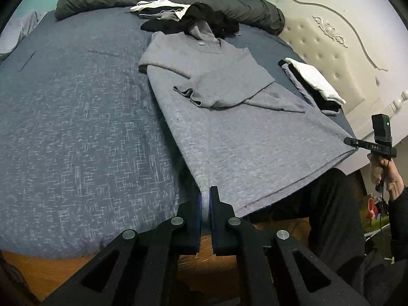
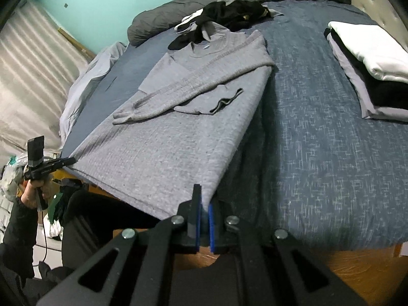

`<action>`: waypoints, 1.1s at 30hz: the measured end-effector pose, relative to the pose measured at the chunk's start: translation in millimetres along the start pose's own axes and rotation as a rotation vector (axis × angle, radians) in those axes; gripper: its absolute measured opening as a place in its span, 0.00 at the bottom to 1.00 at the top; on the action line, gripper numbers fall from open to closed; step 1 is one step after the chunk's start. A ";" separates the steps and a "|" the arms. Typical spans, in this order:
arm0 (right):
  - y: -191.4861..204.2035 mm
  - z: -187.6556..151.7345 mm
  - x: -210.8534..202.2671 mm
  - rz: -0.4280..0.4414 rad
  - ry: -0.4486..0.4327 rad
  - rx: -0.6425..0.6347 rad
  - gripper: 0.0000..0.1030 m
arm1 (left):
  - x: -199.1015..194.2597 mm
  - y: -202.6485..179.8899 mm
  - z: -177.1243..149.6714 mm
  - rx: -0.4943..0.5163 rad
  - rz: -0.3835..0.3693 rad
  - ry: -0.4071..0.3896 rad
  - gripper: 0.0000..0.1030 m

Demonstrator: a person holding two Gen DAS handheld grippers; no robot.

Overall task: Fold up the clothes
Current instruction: 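Grasp the sweater hem with both tools, then lift the hem with both tools and fold it up toward the collar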

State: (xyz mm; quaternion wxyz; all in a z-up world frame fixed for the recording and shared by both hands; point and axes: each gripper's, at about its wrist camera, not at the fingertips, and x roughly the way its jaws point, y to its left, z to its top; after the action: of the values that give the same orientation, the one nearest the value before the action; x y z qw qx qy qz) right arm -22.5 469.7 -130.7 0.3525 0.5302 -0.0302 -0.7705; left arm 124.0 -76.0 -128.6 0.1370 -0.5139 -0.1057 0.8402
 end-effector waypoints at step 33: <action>-4.5 100.5 -7.7 0.070 -0.027 0.024 0.04 | 6.1 19.4 89.9 -0.022 -0.027 -0.063 0.05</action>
State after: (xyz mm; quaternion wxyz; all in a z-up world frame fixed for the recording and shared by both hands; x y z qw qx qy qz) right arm -107.6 444.5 -82.7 0.3724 0.5228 -0.0629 -0.7642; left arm 38.8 -95.5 -99.5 0.1394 -0.4871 -0.1260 0.8529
